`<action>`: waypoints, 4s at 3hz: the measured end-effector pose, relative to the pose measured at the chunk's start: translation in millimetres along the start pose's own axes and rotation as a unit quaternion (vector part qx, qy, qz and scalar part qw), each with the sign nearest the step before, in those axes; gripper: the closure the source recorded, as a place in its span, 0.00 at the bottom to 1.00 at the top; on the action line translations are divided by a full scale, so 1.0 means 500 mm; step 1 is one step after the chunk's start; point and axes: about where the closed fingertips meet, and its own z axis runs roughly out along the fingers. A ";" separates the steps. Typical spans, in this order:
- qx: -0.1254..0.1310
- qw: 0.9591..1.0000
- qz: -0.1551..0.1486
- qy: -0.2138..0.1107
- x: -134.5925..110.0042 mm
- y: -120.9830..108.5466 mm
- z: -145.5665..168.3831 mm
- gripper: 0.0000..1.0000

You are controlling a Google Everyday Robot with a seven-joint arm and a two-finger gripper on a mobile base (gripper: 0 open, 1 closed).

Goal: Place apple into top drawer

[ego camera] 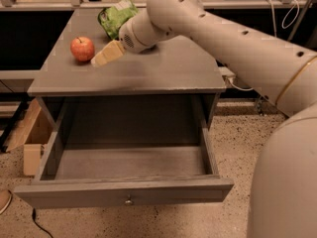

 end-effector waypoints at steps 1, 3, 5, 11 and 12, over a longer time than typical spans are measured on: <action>0.012 0.999 0.026 -0.016 -0.017 -0.003 0.051 0.00; 0.007 0.997 0.057 -0.044 -0.046 -0.007 0.129 0.00; -0.006 0.996 0.055 -0.063 -0.082 -0.004 0.193 0.00; -0.092 0.982 0.033 -0.159 -0.110 0.082 0.146 1.00; -0.110 0.974 0.011 -0.200 -0.079 0.108 0.041 1.00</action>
Offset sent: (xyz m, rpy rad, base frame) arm 0.0476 0.0560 -0.0177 0.1553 0.0230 -0.1004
